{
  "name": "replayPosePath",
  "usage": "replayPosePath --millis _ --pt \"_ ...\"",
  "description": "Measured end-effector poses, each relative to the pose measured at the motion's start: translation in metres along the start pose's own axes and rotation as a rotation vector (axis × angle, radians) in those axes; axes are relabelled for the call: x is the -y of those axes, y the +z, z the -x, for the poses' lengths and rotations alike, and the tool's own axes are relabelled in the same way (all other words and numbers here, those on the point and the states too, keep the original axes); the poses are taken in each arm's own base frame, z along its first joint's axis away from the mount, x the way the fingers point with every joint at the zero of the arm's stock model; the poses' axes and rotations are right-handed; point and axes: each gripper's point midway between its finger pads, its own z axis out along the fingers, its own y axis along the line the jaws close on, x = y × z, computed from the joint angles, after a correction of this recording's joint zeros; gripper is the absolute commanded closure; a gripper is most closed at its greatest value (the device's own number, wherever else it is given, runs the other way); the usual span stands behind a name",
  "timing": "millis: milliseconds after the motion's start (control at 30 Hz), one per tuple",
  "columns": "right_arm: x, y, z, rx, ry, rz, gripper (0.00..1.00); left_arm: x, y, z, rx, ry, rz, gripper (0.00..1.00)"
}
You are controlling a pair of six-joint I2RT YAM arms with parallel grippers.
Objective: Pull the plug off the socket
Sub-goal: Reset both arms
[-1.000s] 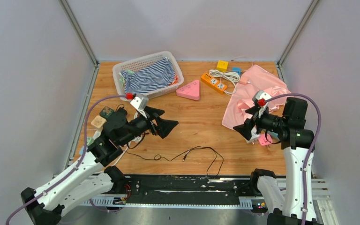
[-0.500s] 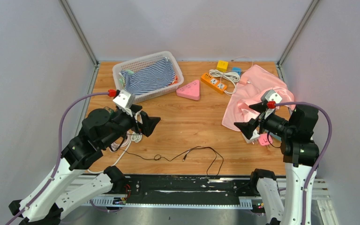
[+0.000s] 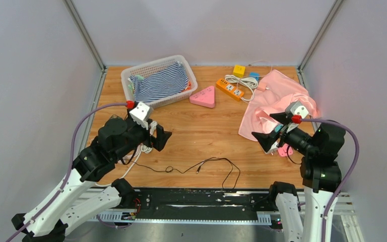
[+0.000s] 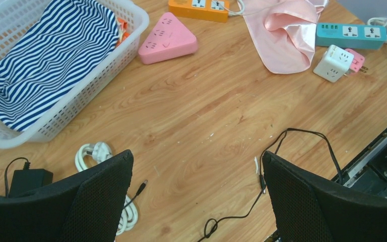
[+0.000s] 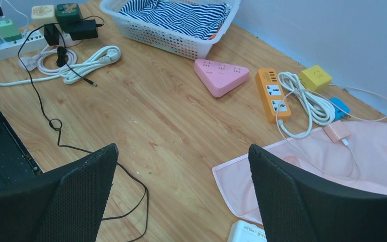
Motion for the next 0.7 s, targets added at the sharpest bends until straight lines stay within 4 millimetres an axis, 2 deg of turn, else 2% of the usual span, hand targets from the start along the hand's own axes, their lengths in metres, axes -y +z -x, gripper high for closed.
replayPosePath --millis 700 --pt "0.022 0.010 -0.012 0.045 0.091 -0.104 0.00 -0.004 0.001 -0.014 0.006 0.030 0.008 0.00"
